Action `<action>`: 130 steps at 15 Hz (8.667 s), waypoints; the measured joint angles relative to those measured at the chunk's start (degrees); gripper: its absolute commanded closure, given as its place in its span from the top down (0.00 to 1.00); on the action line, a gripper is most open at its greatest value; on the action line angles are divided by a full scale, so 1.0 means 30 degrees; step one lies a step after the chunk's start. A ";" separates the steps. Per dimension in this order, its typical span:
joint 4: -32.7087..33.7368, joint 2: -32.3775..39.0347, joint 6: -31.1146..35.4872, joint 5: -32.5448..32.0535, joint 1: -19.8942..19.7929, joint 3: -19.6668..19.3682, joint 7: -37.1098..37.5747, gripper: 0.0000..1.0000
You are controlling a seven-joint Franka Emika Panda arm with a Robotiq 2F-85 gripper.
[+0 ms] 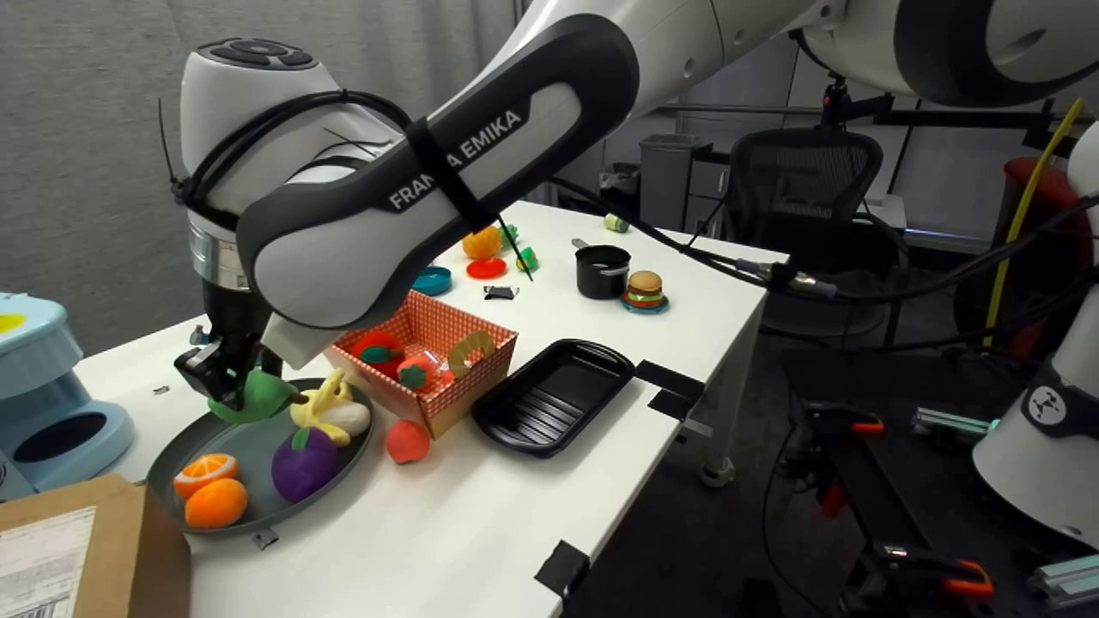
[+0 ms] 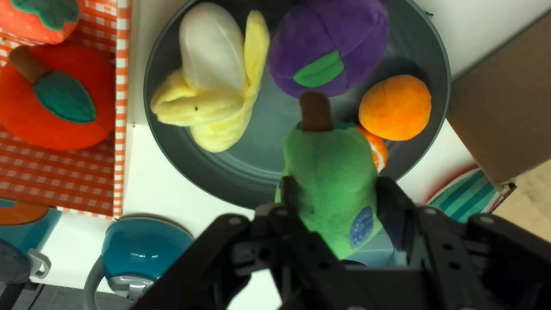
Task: Move the banana and the pear plush toys from the box to the plate then move the box to the right
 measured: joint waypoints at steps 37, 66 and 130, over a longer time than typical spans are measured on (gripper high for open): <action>-1.4794 -0.8755 0.1865 0.0600 -0.2583 -0.1082 0.0504 0.51; -1.4205 -0.8273 0.0920 0.3011 -0.4519 0.0469 -0.1631 0.00; -1.2282 -1.1464 -0.9670 -0.7903 -0.1115 -0.1463 2.0920 0.00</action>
